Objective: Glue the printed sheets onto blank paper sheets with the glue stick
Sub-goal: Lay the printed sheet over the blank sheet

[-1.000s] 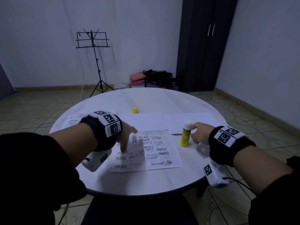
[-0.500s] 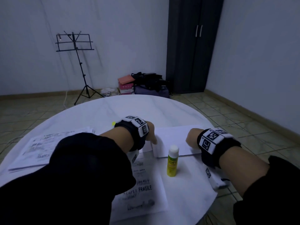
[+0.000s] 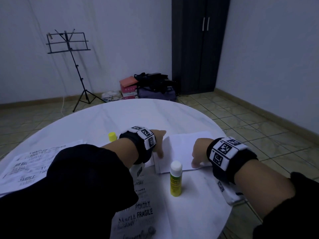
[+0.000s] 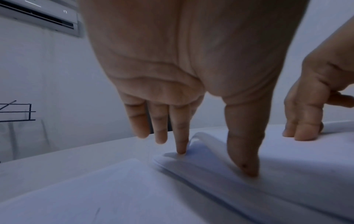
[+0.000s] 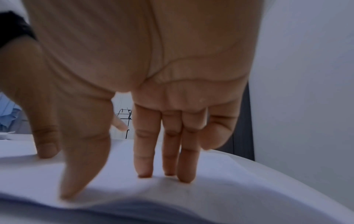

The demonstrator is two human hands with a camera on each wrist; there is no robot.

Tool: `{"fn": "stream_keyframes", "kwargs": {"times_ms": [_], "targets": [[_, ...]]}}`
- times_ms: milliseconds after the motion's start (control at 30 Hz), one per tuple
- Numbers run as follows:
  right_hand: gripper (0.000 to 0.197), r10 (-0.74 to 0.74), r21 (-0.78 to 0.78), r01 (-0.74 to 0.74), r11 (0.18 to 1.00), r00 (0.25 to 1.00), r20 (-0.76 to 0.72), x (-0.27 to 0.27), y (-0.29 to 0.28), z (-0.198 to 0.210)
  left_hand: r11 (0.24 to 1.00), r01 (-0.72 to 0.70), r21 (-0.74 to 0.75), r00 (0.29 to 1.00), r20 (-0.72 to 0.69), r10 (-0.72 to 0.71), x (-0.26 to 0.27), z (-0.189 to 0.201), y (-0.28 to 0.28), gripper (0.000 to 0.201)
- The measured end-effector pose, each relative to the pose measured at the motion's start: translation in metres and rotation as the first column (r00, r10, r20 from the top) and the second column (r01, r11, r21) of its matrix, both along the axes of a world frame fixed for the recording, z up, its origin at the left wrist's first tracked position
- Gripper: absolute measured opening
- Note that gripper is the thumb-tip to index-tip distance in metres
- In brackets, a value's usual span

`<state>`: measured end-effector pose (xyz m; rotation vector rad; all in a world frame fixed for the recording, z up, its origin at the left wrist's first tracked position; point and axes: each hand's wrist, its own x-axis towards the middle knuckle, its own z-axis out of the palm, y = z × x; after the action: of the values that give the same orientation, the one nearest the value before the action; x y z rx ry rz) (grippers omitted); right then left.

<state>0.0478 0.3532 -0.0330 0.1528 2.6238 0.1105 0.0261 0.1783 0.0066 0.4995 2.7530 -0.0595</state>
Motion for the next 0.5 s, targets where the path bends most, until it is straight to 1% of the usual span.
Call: {"fn": "stream_keyframes", "kwargs": {"times_ms": [33,67,133,167,200,233,267,300,333,367,400,433,467,500], "targets": [[0.048,-0.007,0.004,0.007,1.0,1.0,0.0,-0.004,0.005,-0.003,1.0,0.01,0.004,1.0,-0.007,-0.01,0.001,0.001,0.0,0.102],[0.045,-0.019,-0.02,0.019,1.0,1.0,-0.017,-0.002,0.005,-0.001,0.999,0.027,0.018,1.0,-0.016,-0.026,0.004,0.002,0.0,0.1],[0.041,0.019,-0.05,-0.02,0.999,1.0,-0.008,0.012,-0.006,0.013,0.996,0.027,0.085,0.999,-0.028,-0.024,0.009,0.008,0.0,0.095],[0.041,0.053,-0.037,-0.055,0.998,0.998,-0.04,0.017,-0.01,0.022,0.99,0.012,0.137,0.999,-0.034,-0.007,0.009,0.009,-0.001,0.094],[0.042,0.052,-0.014,-0.053,0.999,0.997,-0.051,0.014,-0.008,0.018,0.979,-0.019,0.204,0.999,-0.03,0.025,0.009,0.011,-0.002,0.094],[0.042,0.003,-0.073,-0.008,0.997,0.998,-0.058,0.008,-0.003,0.011,0.955,-0.067,0.29,0.998,-0.002,0.07,0.01,0.011,-0.003,0.095],[0.043,0.0,-0.078,-0.004,0.997,0.999,-0.054,0.006,-0.003,0.01,0.906,-0.142,0.4,0.99,0.056,0.13,0.009,0.011,-0.005,0.094],[0.044,-0.004,-0.077,0.0,0.997,0.999,-0.046,0.007,-0.002,0.009,0.826,-0.236,0.512,0.971,0.141,0.19,0.011,0.012,-0.007,0.089],[0.044,0.009,-0.094,-0.016,0.995,0.997,-0.077,0.012,-0.004,0.011,0.727,-0.332,0.601,0.943,0.234,0.237,0.013,0.013,-0.009,0.079],[0.045,0.008,-0.101,-0.015,0.995,0.998,-0.065,0.018,-0.008,0.015,0.637,-0.413,0.651,0.911,0.309,0.274,0.015,0.014,-0.011,0.062],[0.044,0.009,-0.12,-0.018,0.993,0.997,-0.074,0.023,-0.01,0.018,0.577,-0.471,0.668,0.882,0.366,0.296,0.017,0.014,-0.013,0.042],[0.043,0.002,-0.123,-0.013,0.992,0.996,-0.09,0.027,-0.013,0.021,0.531,-0.513,0.674,0.858,0.422,0.294,0.019,0.015,-0.014,0.027],[0.043,-0.007,-0.105,-0.002,0.994,0.996,-0.085,0.029,-0.013,0.023,0.504,-0.549,0.667,0.834,0.48,0.273,0.022,0.013,-0.015,0.021],[0.043,-0.024,-0.109,0.015,0.994,0.997,-0.079,0.03,-0.013,0.024,0.491,-0.576,0.654,0.812,0.53,0.245,0.024,0.012,-0.016,0.02]]}}
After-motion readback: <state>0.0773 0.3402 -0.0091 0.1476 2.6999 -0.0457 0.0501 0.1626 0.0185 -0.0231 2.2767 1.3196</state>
